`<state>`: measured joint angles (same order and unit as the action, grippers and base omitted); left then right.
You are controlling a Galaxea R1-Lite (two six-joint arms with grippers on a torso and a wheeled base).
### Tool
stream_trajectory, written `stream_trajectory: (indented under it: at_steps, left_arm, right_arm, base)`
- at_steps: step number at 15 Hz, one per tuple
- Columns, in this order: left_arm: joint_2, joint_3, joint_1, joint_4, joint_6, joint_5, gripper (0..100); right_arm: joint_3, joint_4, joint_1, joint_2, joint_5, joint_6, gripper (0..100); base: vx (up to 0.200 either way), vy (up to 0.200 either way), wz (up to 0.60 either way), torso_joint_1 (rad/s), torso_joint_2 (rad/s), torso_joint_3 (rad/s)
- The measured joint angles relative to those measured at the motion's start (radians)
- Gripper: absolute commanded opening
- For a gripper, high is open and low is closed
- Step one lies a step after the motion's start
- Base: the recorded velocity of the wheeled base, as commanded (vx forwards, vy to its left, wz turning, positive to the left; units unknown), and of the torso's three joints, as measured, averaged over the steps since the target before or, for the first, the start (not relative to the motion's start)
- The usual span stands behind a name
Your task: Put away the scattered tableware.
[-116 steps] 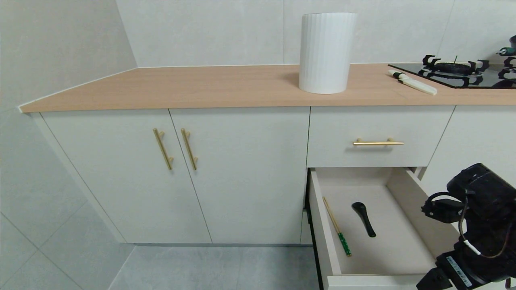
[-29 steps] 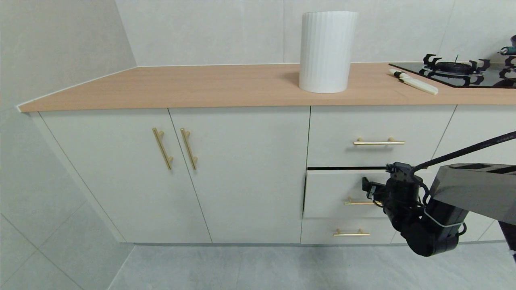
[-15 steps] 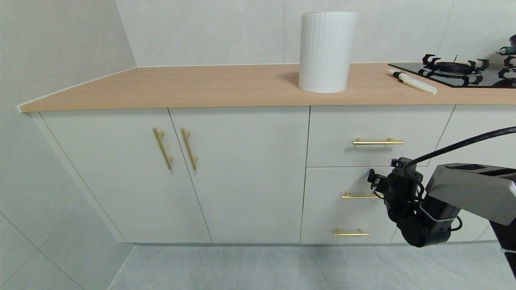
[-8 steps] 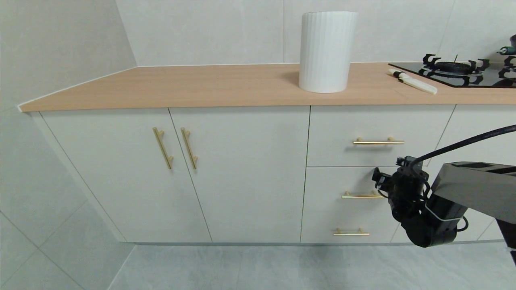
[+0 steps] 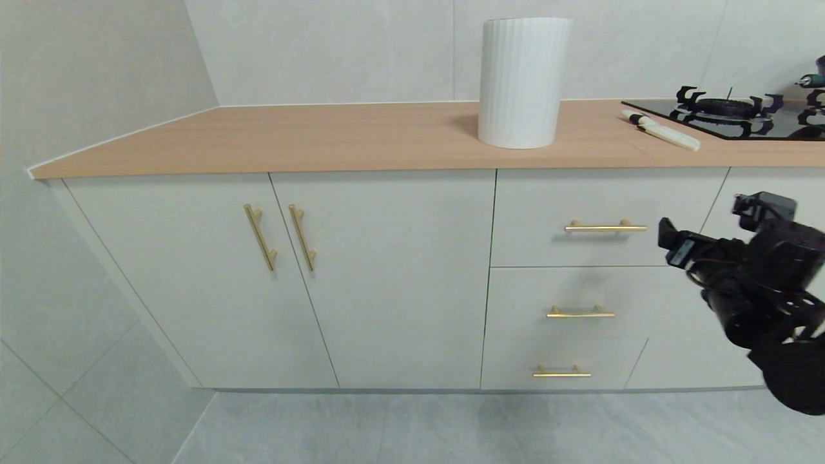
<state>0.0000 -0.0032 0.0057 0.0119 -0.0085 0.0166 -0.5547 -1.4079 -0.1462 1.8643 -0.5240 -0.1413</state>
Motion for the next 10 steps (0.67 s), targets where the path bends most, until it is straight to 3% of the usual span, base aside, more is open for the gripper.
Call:
stream_trajectory:
  at_steps: [6,8,10]
  left_arm:
    - [0.0,0.0,0.0,0.0,0.0,0.0,100]
    - [0.0,0.0,0.0,0.0,0.0,0.0,100]
    - [0.0,0.0,0.0,0.0,0.0,0.0,100]
  right_arm:
    - [0.452,0.035,-0.029,-0.59,-0.003,0.167,100]
    - [0.506,0.148,-0.032,-0.781,-0.007,0.244,100]
    - [0.514,0.37,-0.019,-1.01,-0.007,0.3,100]
  base:
    - [0.0,0.0,0.0,0.0,0.0,0.0]
    - [0.0,0.0,0.0,0.0,0.0,0.0]
    - [0.0,0.0,0.0,0.0,0.0,0.0]
